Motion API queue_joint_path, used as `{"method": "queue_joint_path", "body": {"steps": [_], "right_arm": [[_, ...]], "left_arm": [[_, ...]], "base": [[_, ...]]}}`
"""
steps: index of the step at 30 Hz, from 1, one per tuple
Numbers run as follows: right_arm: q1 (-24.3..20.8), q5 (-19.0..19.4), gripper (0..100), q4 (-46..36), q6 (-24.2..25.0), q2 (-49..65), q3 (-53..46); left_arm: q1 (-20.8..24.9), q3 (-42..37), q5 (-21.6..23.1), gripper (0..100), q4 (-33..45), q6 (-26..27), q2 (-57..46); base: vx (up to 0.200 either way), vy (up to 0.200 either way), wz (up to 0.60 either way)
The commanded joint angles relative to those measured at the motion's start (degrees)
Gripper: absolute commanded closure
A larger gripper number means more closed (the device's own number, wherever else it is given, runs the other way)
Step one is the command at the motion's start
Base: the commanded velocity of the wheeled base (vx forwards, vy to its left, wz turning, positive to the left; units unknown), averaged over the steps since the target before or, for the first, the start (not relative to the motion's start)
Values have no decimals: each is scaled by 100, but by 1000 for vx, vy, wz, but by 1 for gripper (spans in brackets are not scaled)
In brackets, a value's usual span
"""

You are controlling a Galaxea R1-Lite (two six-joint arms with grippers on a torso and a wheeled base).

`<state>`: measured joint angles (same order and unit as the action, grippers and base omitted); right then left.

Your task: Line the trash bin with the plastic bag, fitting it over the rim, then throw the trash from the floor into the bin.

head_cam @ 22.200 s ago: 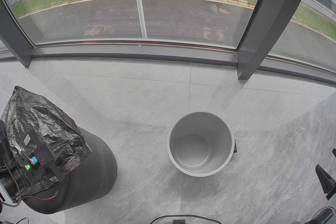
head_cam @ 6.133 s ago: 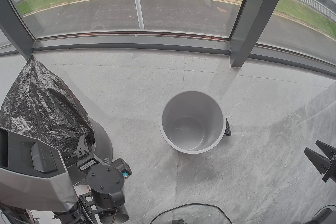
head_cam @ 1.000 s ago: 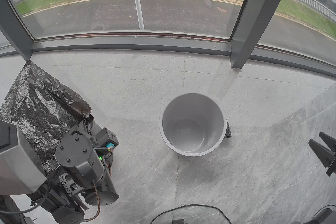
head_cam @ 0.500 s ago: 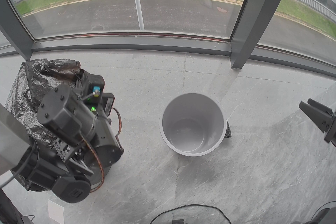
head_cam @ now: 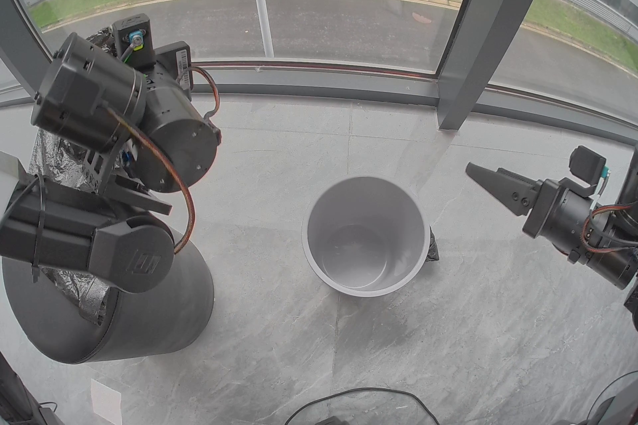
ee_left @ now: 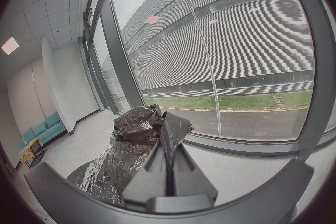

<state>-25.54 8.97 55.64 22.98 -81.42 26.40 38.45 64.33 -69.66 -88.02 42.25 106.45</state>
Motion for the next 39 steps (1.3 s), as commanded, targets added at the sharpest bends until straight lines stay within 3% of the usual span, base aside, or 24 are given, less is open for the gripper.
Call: {"method": "queue_joint_path", "body": {"steps": [1, 6, 11, 16, 28, 36, 39], "right_arm": [[-276, -45, 0, 44, 5, -445, 31], [-267, -45, 0, 44, 14, -427, 23], [-250, -45, 0, 52, 5, -401, 31], [-250, -45, 0, 52, 5, -410, 31], [-223, -53, 0, 52, 5, -401, 31], [-215, -53, 0, 52, 5, -401, 23], [-215, -53, 0, 52, 5, -392, 23]], "left_arm": [[-66, 264, 14, 100, 92, -7, 113], [-66, 238, 75, 100, 92, 2, 254], [-22, 176, 567, 100, 83, -59, 262], [198, 141, 690, 100, 92, -165, 192], [1121, 317, 708, 100, 786, -165, -1091], [2316, 273, 708, 100, 900, -323, -1838], [2369, 361, 717, 100, 909, -420, -1812]], "base": [[0, 200, 0], [0, 0, 0], [0, 0, 0], [0, 0, 0], [0, 0, 0], [0, 0, 0], [0, 0, 0]]}}
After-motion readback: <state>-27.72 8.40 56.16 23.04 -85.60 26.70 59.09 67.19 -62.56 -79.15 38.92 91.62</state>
